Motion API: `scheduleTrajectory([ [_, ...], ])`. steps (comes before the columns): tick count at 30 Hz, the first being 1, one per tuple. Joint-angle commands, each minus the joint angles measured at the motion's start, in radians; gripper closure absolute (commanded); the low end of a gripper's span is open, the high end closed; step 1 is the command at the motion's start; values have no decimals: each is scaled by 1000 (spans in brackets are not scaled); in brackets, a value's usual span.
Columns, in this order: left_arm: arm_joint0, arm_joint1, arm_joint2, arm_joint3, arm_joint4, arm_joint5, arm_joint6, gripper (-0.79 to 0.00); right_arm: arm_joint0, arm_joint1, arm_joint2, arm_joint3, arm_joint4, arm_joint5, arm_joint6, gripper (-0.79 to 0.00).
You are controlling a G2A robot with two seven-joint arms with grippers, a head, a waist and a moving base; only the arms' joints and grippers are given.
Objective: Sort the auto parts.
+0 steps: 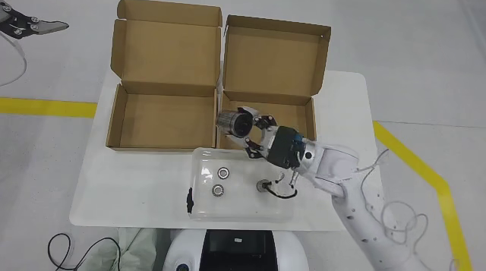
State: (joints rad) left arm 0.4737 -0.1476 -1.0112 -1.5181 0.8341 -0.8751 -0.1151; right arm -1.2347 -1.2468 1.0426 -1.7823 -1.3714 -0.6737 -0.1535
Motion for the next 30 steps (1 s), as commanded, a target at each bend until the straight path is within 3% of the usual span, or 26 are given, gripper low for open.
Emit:
scheduleTrajectory([
  [1, 0, 0, 0, 0, 0, 0, 0, -785, 9, -1, -7, 19, 4, 10, 35, 0],
  [20, 0, 0, 0, 0, 0, 0, 0, -785, 130, -22, -64, 207, 139, 77, 439, 0],
  [30, 0, 0, 0, 0, 0, 0, 0, -785, 223, -47, -129, 314, 201, 130, 574, 0],
])
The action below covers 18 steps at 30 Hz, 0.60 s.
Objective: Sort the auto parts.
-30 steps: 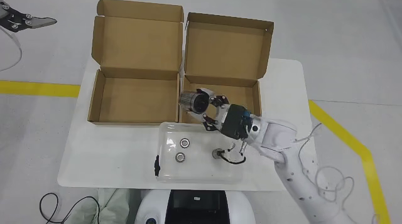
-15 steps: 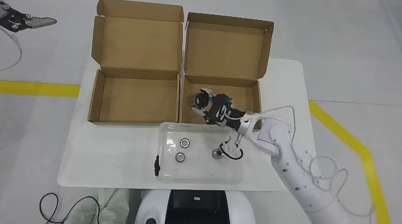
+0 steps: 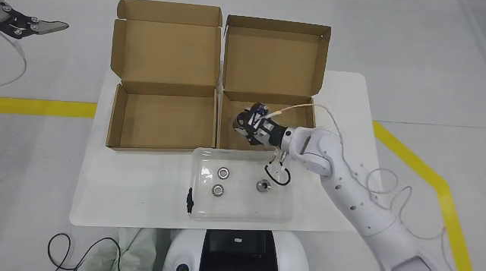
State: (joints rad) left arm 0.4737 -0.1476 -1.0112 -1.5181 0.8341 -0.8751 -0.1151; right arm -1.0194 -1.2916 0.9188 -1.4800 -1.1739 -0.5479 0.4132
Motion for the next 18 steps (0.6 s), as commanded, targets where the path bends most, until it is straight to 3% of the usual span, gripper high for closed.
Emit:
scheduleTrajectory([
  [1, 0, 0, 0, 0, 0, 0, 0, -785, 16, -5, -12, 25, 9, 7, 13, 0],
  [18, 0, 0, 0, 0, 0, 0, 0, -785, 150, -55, -109, 194, 74, 70, 104, 0],
])
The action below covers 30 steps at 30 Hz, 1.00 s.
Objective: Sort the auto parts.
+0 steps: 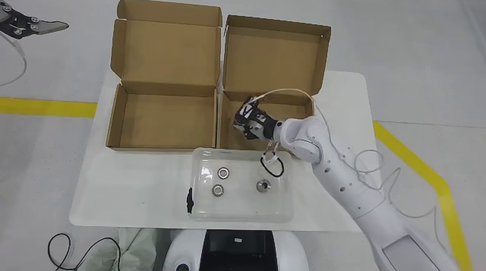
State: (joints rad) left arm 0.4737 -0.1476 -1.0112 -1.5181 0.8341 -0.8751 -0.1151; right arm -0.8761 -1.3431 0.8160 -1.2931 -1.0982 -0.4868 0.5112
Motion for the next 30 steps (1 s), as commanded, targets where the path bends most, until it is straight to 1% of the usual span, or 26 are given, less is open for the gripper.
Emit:
scheduleTrajectory([
  [1, 0, 0, 0, 0, 0, 0, 0, -785, 13, -7, -13, 16, -3, 18, 11, 0],
  [9, 0, 0, 0, 0, 0, 0, 0, -785, 44, -27, -43, 84, -3, 57, 8, 0],
  [18, 0, 0, 0, 0, 0, 0, 0, -785, 50, -35, -43, 123, -21, 83, -3, 0],
  [19, 0, 0, 0, 0, 0, 0, 0, -785, 51, -36, -43, 126, -21, 84, -3, -52],
  [20, 0, 0, 0, 0, 0, 0, 0, -785, 52, -37, -44, 128, -23, 85, -3, -157],
  [23, 0, 0, 0, 0, 0, 0, 0, -785, 54, -40, -46, 135, -25, 87, -5, -431],
  [24, 0, 0, 0, 0, 0, 0, 0, -785, 55, -41, -46, 137, -25, 87, -5, -576],
  [25, 0, 0, 0, 0, 0, 0, 0, -785, 55, -42, -46, 138, -26, 87, -6, -622],
  [27, 0, 0, 0, 0, 0, 0, 0, -785, 53, -43, -44, 138, -28, 88, -9, -665],
  [30, 0, 0, 0, 0, 0, 0, 0, -785, 47, -41, -35, 125, -33, 84, -19, -683],
])
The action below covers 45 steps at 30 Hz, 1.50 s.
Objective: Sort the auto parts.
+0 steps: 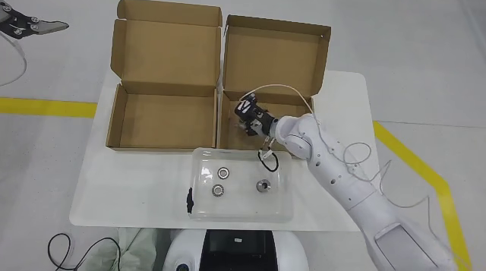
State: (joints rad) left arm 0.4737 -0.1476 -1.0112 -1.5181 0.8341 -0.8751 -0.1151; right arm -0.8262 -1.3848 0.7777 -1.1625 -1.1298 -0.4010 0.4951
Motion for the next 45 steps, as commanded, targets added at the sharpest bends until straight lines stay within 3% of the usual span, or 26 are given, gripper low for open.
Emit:
scheduleTrajectory([
  [1, 0, 0, 0, 0, 0, 0, 0, -785, -7, 2, 8, -15, -2, -5, -8, -693],
  [6, 0, 0, 0, 0, 0, 0, 0, -785, -48, 20, 47, -110, -33, -13, -21, -723],
  [14, 0, 0, 0, 0, 0, 0, 0, -785, -186, 66, 141, -393, -82, -84, 27, -754],
  [19, 0, 0, 0, 0, 0, 0, 0, -785, -269, 88, 180, -548, -92, -147, 52, -705],
  [22, 0, 0, 0, 0, 0, 0, 0, -785, -323, 100, 199, -617, -106, -166, 49, -767],
  [25, 0, 0, 0, 0, 0, 0, 0, -785, -372, 111, 214, -667, -125, -188, 42, -745],
  [28, 0, 0, 0, 0, 0, 0, 0, -785, -413, 119, 226, -704, -144, -203, 28, -708],
  [45, 0, 0, 0, 0, 0, 0, 0, -785, -413, 119, 226, -704, -144, -203, 28, -708],
])
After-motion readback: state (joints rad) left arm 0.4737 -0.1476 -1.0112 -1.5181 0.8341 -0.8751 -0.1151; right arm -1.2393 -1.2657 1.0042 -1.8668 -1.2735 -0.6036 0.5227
